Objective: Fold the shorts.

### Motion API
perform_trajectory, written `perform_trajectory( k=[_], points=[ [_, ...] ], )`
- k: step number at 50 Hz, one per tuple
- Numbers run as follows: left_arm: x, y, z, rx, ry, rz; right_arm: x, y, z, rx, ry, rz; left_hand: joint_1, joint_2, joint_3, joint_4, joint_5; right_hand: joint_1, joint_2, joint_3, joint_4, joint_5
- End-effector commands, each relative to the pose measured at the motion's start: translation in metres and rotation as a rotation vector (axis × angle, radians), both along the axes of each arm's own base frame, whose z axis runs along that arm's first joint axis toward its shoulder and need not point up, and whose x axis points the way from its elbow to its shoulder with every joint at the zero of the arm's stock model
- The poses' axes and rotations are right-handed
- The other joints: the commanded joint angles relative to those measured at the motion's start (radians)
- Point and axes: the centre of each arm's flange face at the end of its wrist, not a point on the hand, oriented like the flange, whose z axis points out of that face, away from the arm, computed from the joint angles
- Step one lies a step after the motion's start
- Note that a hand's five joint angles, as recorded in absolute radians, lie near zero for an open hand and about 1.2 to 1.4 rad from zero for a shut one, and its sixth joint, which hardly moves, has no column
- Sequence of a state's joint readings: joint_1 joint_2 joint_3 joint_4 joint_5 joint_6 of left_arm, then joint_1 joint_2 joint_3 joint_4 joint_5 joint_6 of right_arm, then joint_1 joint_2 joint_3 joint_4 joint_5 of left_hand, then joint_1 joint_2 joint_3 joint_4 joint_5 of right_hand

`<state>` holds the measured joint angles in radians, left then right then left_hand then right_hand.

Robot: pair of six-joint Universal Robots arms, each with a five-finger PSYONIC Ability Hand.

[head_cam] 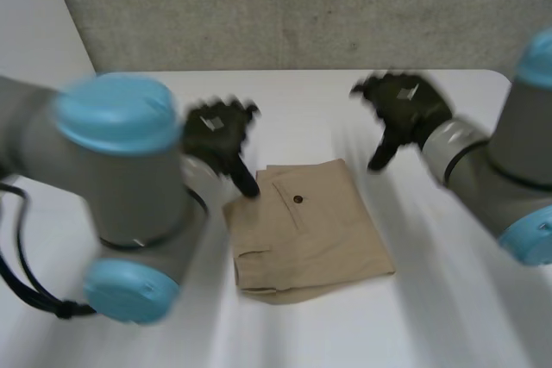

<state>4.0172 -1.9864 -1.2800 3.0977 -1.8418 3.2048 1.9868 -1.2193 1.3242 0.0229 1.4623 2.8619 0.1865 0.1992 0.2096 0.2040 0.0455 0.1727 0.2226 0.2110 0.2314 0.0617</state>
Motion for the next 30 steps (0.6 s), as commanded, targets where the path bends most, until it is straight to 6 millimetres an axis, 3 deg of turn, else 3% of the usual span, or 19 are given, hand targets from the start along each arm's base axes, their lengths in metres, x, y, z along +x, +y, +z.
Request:
perform_trajectory(
  k=[1,3,8,21,25,29,30],
  points=[
    [0.062,-0.033,0.087,-0.167,0.105,0.147,-0.033,0.005,0.082,-0.196,-0.165,-0.272,0.012,0.0,-0.011,-0.005,-0.021,0.002,-0.048,-0.036,-0.057,-0.062],
    [0.075,-0.036,0.099,-0.152,0.103,0.15,-0.037,0.01,0.092,-0.203,-0.167,-0.292,0.009,-0.003,-0.014,-0.008,-0.024,0.002,-0.048,-0.036,-0.057,-0.062],
    [0.092,-0.039,0.112,-0.11,0.089,0.166,-0.04,0.016,0.095,-0.148,-0.133,-0.289,0.004,-0.009,-0.02,-0.014,-0.03,0.002,-0.048,-0.036,-0.057,-0.062],
    [0.092,-0.03,0.108,-0.074,0.097,0.136,-0.029,0.022,0.089,-0.106,-0.12,-0.167,-0.011,-0.024,-0.034,-0.029,-0.045,0.002,-0.048,-0.036,-0.057,-0.062],
    [0.092,-0.029,0.104,-0.064,0.087,0.136,-0.017,0.028,0.08,-0.071,-0.101,-0.023,-0.011,-0.024,-0.034,-0.029,-0.045,0.002,-0.048,-0.036,-0.057,-0.062],
    [0.093,-0.028,0.102,-0.06,0.085,0.138,-0.006,0.039,0.05,0.042,-0.002,0.151,-0.011,-0.024,-0.034,-0.029,-0.045,0.002,-0.048,-0.036,-0.057,-0.062],
    [0.093,-0.028,0.102,-0.06,0.085,0.138,0.0,0.045,0.031,0.107,0.046,0.226,-0.011,-0.024,-0.034,-0.029,-0.045,0.002,-0.048,-0.036,-0.057,-0.062]
  ],
)
